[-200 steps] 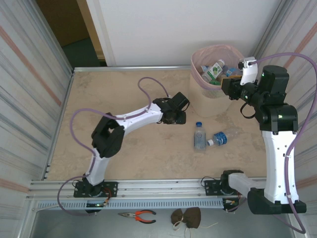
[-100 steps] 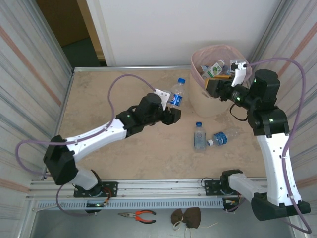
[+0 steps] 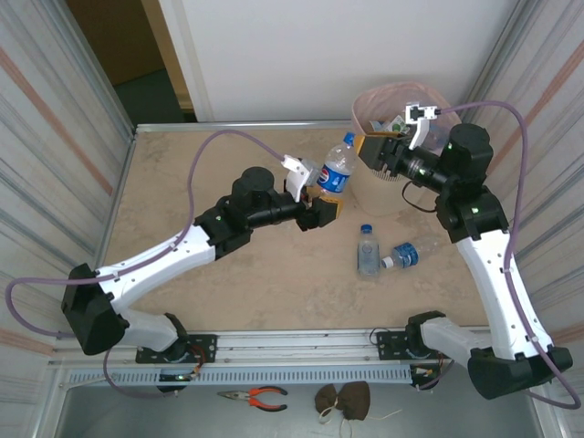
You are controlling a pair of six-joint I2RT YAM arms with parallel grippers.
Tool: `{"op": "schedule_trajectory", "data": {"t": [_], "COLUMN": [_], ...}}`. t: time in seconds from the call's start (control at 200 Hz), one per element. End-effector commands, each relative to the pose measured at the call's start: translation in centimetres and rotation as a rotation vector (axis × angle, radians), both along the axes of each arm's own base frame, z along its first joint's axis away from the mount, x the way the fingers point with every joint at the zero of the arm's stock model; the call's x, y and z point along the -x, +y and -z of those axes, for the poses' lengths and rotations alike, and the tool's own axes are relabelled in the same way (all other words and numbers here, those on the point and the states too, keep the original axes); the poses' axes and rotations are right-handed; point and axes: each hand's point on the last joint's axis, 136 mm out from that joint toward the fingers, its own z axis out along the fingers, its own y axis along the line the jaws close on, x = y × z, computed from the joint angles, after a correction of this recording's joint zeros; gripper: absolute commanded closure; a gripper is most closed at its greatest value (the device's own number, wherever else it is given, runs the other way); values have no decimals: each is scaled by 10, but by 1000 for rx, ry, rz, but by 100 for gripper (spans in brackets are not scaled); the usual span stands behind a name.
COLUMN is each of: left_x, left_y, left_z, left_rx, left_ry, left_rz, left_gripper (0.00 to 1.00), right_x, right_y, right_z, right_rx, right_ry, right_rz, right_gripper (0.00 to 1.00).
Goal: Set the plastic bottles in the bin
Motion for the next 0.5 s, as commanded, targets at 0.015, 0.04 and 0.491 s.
{"op": "schedule_trajectory", "data": {"t": [0.015, 0.04, 0.491], "left_x": [11, 10, 10], "left_y": [-2, -2, -3], "left_z": [-19, -19, -21], "left_rx": [48, 47, 52], "left_ry": [-73, -72, -79], "left_rz": [69, 71, 75], "left_gripper": [55, 55, 55], "right_x": [3, 3, 4], "right_y": [10, 12, 20], "right_z": [-20, -20, -17], "right_rx": [-86, -90, -81], "right_ry": [-29, -28, -12], "right_rz": [-64, -73, -100], "right_gripper": [47, 48, 74]}}
